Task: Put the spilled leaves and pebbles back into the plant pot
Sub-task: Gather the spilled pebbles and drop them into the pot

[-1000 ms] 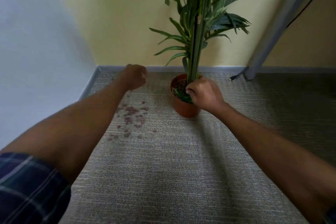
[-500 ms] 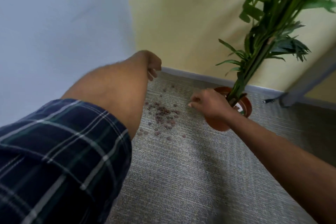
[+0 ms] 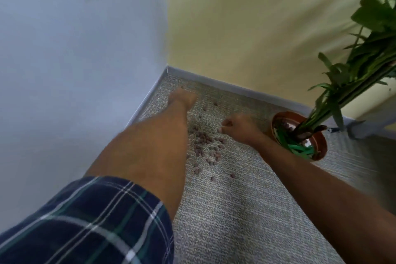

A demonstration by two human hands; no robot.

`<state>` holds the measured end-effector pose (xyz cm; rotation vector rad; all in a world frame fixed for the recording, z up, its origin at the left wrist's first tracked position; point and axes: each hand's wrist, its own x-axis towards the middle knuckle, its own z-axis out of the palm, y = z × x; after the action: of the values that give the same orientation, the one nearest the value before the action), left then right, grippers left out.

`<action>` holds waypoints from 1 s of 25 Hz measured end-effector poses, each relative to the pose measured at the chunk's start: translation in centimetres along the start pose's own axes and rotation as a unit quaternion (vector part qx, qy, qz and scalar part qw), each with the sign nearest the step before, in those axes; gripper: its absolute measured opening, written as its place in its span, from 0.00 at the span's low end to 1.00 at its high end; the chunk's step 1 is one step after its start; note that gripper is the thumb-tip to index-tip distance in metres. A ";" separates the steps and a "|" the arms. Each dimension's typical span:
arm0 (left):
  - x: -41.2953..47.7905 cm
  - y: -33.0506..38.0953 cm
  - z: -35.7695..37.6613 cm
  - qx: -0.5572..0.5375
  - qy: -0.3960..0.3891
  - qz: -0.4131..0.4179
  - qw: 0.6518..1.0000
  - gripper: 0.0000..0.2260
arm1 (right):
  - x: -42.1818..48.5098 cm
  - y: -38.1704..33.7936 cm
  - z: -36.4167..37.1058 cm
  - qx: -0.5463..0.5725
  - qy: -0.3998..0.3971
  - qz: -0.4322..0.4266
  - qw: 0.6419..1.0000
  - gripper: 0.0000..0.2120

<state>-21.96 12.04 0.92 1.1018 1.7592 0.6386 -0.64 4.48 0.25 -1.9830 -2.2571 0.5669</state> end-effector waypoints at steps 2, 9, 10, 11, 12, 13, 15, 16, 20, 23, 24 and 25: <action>0.4 -2.0 -0.5 0.051 0.045 0.036 0.997 0.18 | 1.8 -0.1 1.9 0.033 0.011 0.001 0.999 0.15; 1.9 -9.0 -1.6 0.107 0.119 0.116 0.980 0.17 | 7.9 0.2 6.5 0.095 -0.017 0.018 0.995 0.31; 2.4 -9.9 -1.8 0.133 0.126 0.130 0.974 0.19 | 9.0 0.5 6.9 0.091 -0.024 0.014 0.995 0.33; 3.1 -11.0 -1.8 0.155 0.126 0.146 0.969 0.20 | 10.3 0.8 7.3 0.084 -0.030 0.005 0.996 0.35; 3.8 -12.0 -1.8 0.166 0.114 0.164 0.966 0.22 | 11.4 1.1 7.6 0.075 -0.030 0.000 0.997 0.36; 4.4 -12.9 -1.7 0.173 0.103 0.187 0.962 0.23 | 12.7 1.5 8.0 0.071 -0.025 0.004 0.997 0.38; 5.9 -14.4 -1.4 0.182 0.103 0.226 0.951 0.25 | 15.2 2.5 8.7 0.072 -0.029 0.041 0.996 0.43; 6.7 -15.0 -1.2 0.188 0.108 0.234 0.948 0.26 | 16.4 2.9 8.9 0.069 -0.030 0.053 0.996 0.43; 8.3 -17.8 0.2 0.265 0.106 0.232 0.930 0.36 | 18.0 4.2 10.6 -0.024 0.034 -0.044 0.998 0.26; 8.8 -18.6 1.1 0.337 0.143 0.252 0.896 0.40 | 17.3 4.0 12.1 -0.057 0.070 -0.147 0.985 0.23; 8.8 -18.6 1.1 0.341 0.147 0.250 0.894 0.40 | 16.9 3.8 12.2 -0.068 0.080 -0.170 0.980 0.23; 8.8 -18.5 1.1 0.340 0.151 0.249 0.894 0.40 | 16.5 3.5 12.0 -0.077 0.089 -0.193 0.974 0.22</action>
<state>-29.85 11.22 -17.98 2.0773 2.0442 0.5133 -3.55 18.24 -15.02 -1.5107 -2.5352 0.1726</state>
